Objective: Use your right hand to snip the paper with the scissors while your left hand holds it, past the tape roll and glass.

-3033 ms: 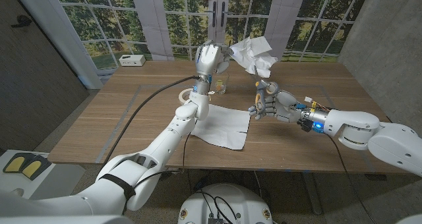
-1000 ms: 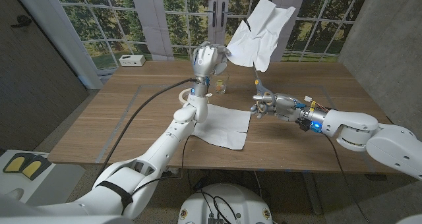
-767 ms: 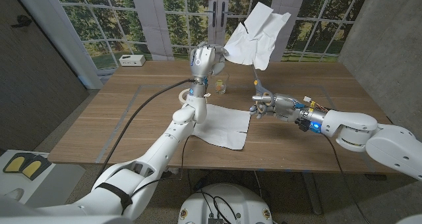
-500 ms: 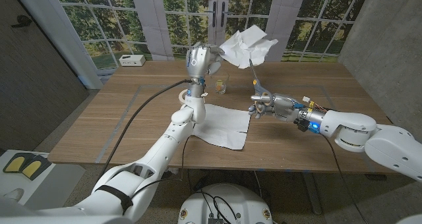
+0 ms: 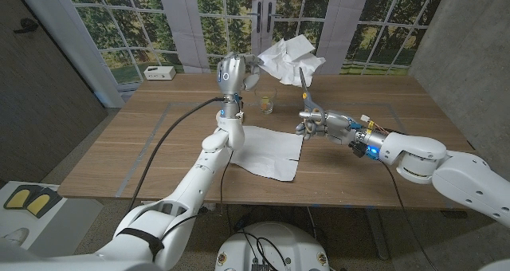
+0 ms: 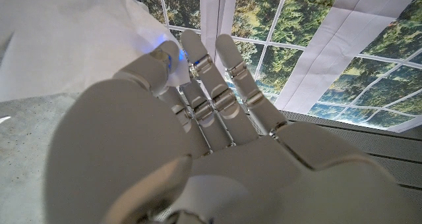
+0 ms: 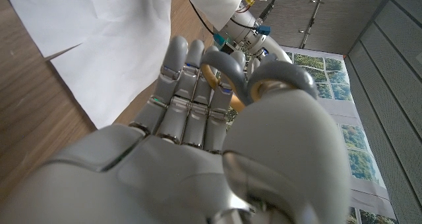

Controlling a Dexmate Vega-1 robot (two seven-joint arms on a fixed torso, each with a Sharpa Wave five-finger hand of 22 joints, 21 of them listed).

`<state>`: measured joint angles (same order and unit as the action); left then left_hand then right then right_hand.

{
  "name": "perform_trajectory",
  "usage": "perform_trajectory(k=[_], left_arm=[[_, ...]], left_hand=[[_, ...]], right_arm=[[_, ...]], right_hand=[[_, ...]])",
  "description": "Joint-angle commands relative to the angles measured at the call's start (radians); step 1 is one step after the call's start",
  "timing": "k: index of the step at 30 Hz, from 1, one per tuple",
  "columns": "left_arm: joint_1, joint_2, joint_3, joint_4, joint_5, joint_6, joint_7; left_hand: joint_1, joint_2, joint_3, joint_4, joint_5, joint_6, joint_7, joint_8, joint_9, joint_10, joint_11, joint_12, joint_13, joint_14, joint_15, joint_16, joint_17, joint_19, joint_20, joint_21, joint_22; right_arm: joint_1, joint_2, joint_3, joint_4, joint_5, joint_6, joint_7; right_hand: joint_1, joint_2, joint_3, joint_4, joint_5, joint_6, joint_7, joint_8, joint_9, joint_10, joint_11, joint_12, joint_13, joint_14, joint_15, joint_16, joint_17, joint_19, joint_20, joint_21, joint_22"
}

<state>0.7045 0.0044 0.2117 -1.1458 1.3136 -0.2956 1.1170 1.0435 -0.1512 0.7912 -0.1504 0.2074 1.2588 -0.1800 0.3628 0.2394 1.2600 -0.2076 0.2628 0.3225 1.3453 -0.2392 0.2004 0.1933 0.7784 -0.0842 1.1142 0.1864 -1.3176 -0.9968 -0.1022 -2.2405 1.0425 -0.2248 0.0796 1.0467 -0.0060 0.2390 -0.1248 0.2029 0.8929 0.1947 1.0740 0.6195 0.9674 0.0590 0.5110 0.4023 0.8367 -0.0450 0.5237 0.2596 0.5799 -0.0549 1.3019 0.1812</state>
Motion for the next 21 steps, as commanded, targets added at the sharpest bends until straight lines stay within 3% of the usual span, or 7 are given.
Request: perform_trajectory(k=[1,17,21], left_arm=[[0.000,-0.023,-0.088,0.008,0.057,-0.091,0.000],[0.035,-0.005,-0.089,-0.049,0.083,-0.081,0.000],[0.058,0.004,-0.087,-0.091,0.109,-0.064,0.000]], left_hand=[[0.001,0.008,0.006,0.000,0.003,-0.003,0.000,0.005,0.005,0.006,-0.003,0.006,0.098,0.004,-0.001,0.001,0.004,-0.006,-0.057,0.008,0.002],[0.000,0.007,0.007,0.000,0.002,0.000,0.002,0.007,0.004,0.007,-0.003,0.006,0.097,0.007,-0.001,0.002,0.004,-0.006,-0.057,0.011,0.002],[0.001,0.006,0.007,-0.002,0.002,-0.001,0.001,0.006,0.004,0.009,-0.003,0.006,0.096,0.008,-0.002,0.002,0.004,-0.006,-0.058,0.013,0.002]], right_arm=[[0.065,0.009,-0.046,0.010,-0.011,-0.004,-0.025],[0.086,-0.012,-0.046,0.030,0.010,-0.010,-0.012],[0.098,-0.011,-0.058,0.026,0.010,-0.020,-0.021]], right_hand=[[0.151,0.150,0.027,-0.019,-0.005,-0.004,0.005,0.007,0.006,0.077,-0.073,0.011,0.003,0.058,-0.143,0.001,0.004,-0.003,-0.082,0.007,0.002],[0.143,0.148,0.029,-0.016,-0.004,-0.008,0.005,0.013,0.003,0.076,-0.071,0.010,0.004,0.061,-0.139,-0.006,0.007,-0.008,-0.082,0.020,0.000],[0.139,0.147,0.028,-0.015,-0.005,-0.008,0.005,0.016,0.005,0.076,-0.071,0.009,0.003,0.061,-0.138,-0.007,0.007,-0.010,-0.080,0.022,-0.001]])
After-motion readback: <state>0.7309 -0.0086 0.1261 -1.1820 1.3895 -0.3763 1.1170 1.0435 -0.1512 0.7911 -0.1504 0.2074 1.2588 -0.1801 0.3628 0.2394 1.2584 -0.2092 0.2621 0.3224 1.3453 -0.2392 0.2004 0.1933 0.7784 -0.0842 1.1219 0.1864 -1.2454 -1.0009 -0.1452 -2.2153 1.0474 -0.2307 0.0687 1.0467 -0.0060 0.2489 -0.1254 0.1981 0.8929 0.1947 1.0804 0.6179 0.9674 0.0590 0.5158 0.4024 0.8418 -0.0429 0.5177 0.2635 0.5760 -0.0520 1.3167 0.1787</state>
